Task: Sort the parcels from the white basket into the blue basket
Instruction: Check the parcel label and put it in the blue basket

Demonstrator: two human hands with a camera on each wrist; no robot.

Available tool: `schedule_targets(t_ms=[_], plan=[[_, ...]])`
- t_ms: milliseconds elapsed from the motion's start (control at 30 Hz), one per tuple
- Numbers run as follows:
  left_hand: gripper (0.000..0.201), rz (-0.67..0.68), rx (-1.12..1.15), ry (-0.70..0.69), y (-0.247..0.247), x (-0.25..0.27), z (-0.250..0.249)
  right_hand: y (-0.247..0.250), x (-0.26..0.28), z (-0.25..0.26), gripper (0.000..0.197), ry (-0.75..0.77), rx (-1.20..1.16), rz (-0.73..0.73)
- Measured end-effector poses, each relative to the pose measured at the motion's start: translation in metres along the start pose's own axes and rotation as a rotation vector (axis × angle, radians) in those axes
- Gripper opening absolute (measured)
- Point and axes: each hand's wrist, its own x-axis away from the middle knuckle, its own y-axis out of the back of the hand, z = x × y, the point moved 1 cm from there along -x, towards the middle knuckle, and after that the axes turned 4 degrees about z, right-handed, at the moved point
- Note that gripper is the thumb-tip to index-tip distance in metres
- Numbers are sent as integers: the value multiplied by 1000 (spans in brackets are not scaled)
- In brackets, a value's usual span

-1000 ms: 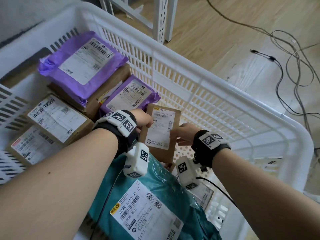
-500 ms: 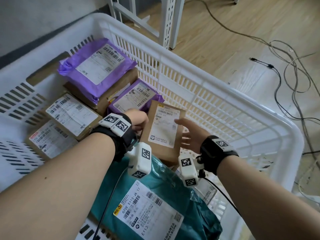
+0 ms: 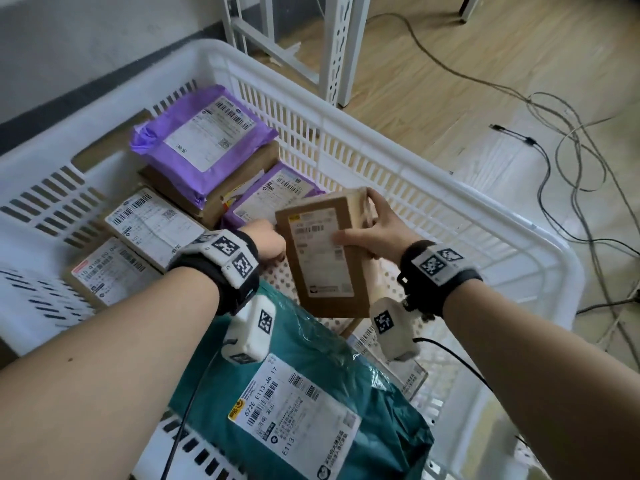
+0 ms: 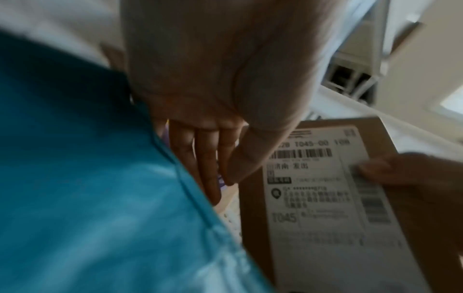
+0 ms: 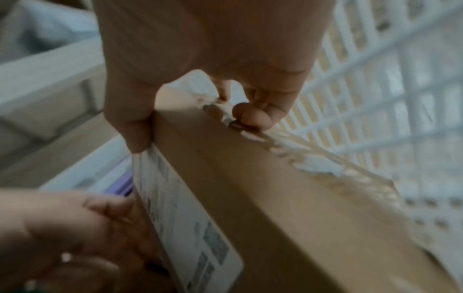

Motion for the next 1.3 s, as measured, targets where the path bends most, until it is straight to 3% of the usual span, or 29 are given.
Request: schedule_targets(t_ms=[100, 333, 500, 567, 667, 767, 900, 1033, 1300], plan=[[32, -84, -154, -64, -2, 14, -1, 2, 16, 15, 118, 63, 111, -57], [28, -111, -304, -205, 8, 46, -5, 13, 53, 41, 115, 89, 112, -187], [30, -161, -195, -275, 17, 73, -11, 27, 83, 60, 120, 119, 27, -218], [33, -209, 25, -340, 25, 82, -13, 32, 95, 67, 112, 143, -24, -229], [57, -87, 545, -398, 33, 103, -18, 39, 114, 76, 92, 182, -115, -212], [42, 87, 781, -400, 37, 126, -20, 40, 132, 77, 78, 229, -216, -107], [49, 229, 842, -464, 33, 151, -17, 36, 153, 78, 67, 271, -308, -29], [52, 228, 808, -504, 35, 166, -14, 33, 168, 81, 21, 328, -314, 39], [44, 181, 789, -542, 40, 182, -8, 29, 174, 85, 17, 361, -297, 32]])
